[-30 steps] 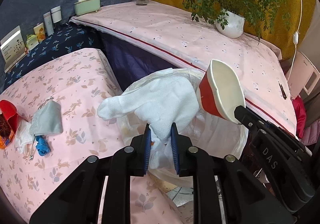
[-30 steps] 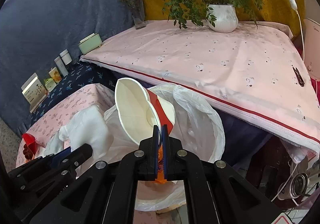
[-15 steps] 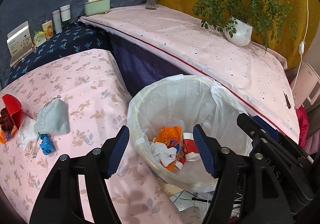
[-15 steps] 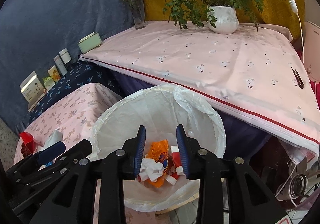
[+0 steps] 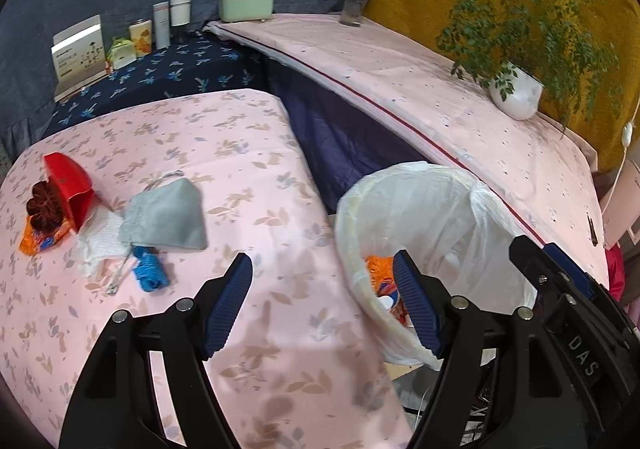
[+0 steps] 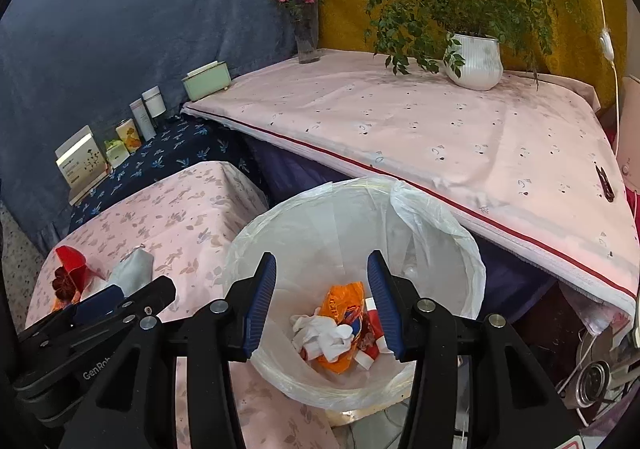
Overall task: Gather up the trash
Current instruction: 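Move both open tools back over the remaining trash on the table, then grasp the blue cord with the left tool while the right tool grasps the grey pouch, then carry the blue cord and grey pouch over the bin and open both tools, then move both open tools back over the red box and tissue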
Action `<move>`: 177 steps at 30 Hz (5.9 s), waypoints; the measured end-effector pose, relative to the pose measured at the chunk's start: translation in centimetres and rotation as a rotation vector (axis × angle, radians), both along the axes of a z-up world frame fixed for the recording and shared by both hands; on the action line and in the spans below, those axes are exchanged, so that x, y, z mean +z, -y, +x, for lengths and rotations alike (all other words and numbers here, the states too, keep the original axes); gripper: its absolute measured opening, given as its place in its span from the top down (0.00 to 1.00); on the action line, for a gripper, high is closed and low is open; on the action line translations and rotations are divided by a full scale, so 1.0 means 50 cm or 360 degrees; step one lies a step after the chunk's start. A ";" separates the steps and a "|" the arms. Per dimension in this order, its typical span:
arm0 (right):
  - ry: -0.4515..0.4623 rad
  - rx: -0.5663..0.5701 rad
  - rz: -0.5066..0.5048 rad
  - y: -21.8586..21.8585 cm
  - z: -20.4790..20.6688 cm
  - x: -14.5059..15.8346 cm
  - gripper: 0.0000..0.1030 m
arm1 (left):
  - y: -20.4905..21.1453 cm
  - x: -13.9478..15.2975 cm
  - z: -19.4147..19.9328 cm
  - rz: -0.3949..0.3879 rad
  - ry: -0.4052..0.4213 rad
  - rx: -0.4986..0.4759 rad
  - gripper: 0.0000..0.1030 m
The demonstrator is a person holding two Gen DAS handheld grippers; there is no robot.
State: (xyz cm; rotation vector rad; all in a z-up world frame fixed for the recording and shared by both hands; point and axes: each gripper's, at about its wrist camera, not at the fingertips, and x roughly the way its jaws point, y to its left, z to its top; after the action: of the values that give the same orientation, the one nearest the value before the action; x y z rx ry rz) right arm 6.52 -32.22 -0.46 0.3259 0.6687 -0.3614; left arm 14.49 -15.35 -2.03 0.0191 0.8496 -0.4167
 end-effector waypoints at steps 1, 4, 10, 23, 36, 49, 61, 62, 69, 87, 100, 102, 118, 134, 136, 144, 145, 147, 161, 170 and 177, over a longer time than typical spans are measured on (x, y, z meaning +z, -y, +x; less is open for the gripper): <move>0.0000 0.0011 0.0002 -0.007 0.002 0.000 0.54 | -0.008 -0.001 0.002 0.0001 -0.0001 0.0014 0.32; -0.0006 0.0040 -0.0003 -0.028 0.007 0.000 0.54 | -0.042 -0.008 0.010 0.0008 -0.0016 0.0076 0.32; -0.0022 0.0105 -0.0003 -0.074 0.018 -0.006 0.54 | -0.105 -0.029 0.027 0.0015 -0.0063 0.0184 0.32; -0.0085 0.0259 0.0026 -0.154 0.067 -0.046 0.54 | -0.195 -0.102 0.087 0.0011 -0.0181 0.0318 0.31; -0.0150 0.0355 0.0060 -0.192 0.149 -0.086 0.54 | -0.208 -0.140 0.130 -0.0024 -0.0282 0.0281 0.75; -0.0195 0.0521 0.0122 -0.287 0.212 -0.105 0.54 | -0.304 -0.127 0.067 -0.0065 -0.0271 0.0310 0.76; -0.0254 0.0592 0.0137 -0.373 0.309 -0.140 0.39 | -0.394 -0.097 0.113 -0.0049 -0.0175 0.0468 0.76; -0.0259 0.0591 0.0126 -0.377 0.316 -0.143 0.38 | -0.399 -0.097 0.118 -0.0056 -0.0175 0.0477 0.76; -0.0352 0.0598 0.0073 -0.402 0.347 -0.182 0.50 | -0.413 -0.095 0.135 -0.0062 -0.0161 0.0480 0.76; -0.0179 0.0531 0.0079 -0.320 0.244 -0.069 0.92 | -0.326 -0.037 0.079 -0.0066 -0.0087 0.0329 0.76; -0.0066 0.0306 0.0056 -0.143 0.130 0.000 0.92 | -0.122 0.019 0.026 -0.0021 -0.0018 0.0052 0.76; -0.0060 0.0261 0.0051 -0.109 0.114 0.004 0.92 | -0.087 0.023 0.018 -0.0013 -0.0011 -0.0004 0.76; -0.0067 0.0004 0.0106 0.077 0.024 -0.025 0.92 | 0.133 -0.005 -0.017 0.0078 -0.0049 -0.0288 0.76; -0.0063 -0.0085 0.0107 0.122 0.009 -0.039 0.74 | 0.176 -0.022 -0.007 0.0048 -0.0044 -0.0348 0.43; -0.0055 -0.0088 0.0102 0.121 0.009 -0.035 0.70 | 0.171 -0.022 -0.003 0.0053 -0.0043 -0.0329 0.43; -0.0048 -0.0045 0.0044 0.086 0.016 -0.017 0.61 | 0.125 -0.017 0.003 0.0046 -0.0036 -0.0246 0.43; -0.0046 -0.0039 0.0033 0.079 0.016 -0.015 0.60 | 0.118 -0.016 0.004 0.0046 -0.0035 -0.0234 0.43; -0.0045 -0.0024 0.0014 0.067 0.018 -0.011 0.57 | 0.100 -0.015 0.006 0.0045 -0.0033 -0.0208 0.43; -0.0035 0.0133 -0.0017 -0.055 0.047 0.011 0.49 | -0.056 -0.009 0.024 0.0034 -0.0022 0.0020 0.33; -0.0053 0.0245 -0.0030 -0.147 0.069 0.012 0.48 | -0.180 -0.013 0.043 0.0012 -0.0044 0.0197 0.25; -0.0070 0.0361 -0.0027 -0.230 0.094 0.009 0.43 | -0.284 -0.024 0.054 0.0031 -0.0054 0.0348 0.17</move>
State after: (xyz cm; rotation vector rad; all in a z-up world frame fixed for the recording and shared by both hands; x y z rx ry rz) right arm 11.21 -20.70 -0.03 0.2237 0.7376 -0.1578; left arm 17.16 -1.15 -3.23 -0.0624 0.8791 -0.2039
